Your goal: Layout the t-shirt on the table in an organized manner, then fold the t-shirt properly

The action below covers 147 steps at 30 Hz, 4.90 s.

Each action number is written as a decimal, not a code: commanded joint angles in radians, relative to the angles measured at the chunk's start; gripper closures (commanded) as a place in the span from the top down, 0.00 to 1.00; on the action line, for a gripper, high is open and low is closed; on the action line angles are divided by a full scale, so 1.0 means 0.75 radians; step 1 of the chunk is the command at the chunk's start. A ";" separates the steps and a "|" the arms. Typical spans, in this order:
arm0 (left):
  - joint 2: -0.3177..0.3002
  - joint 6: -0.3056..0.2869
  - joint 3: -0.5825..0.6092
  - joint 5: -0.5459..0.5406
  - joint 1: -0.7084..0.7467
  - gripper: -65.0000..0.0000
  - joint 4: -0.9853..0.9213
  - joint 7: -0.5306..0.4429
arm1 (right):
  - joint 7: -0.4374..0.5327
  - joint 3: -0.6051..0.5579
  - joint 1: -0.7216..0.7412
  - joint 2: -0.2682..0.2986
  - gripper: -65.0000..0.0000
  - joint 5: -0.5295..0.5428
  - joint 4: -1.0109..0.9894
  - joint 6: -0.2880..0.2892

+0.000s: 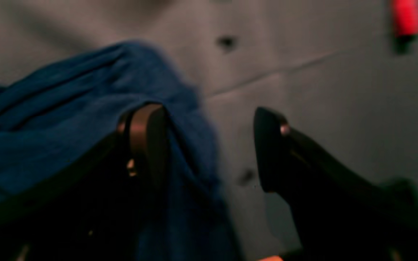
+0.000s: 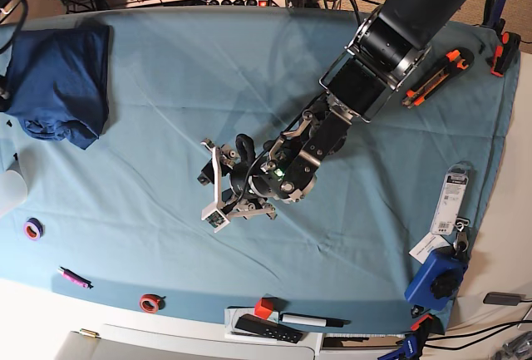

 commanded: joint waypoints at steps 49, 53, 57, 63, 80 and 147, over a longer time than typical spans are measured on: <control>-0.281 -0.612 -0.923 -0.700 0.964 0.37 1.143 0.174 | -0.232 0.297 -0.352 -0.205 0.41 0.952 0.778 0.104; -0.281 -0.612 -1.079 -0.866 1.104 0.37 1.156 0.285 | -0.287 0.297 -0.421 -0.317 0.41 1.005 0.778 0.104; -0.280 -0.612 -1.186 -1.061 1.234 0.37 1.156 0.410 | -0.390 0.297 -0.481 -0.431 0.41 1.163 0.778 0.104; -0.294 -0.612 -1.275 -1.235 1.385 0.37 1.156 0.658 | -0.449 0.294 -0.535 -0.511 0.41 1.217 0.780 0.104; -0.635 -0.612 -1.296 -1.493 1.703 0.37 1.155 1.021 | -0.449 -0.182 -0.907 -0.559 0.41 1.217 0.778 0.104; -0.298 0.070 -0.211 0.296 0.889 0.37 -0.608 -0.434 | 1.184 -1.029 -0.040 -0.800 0.41 -0.682 -1.368 -0.540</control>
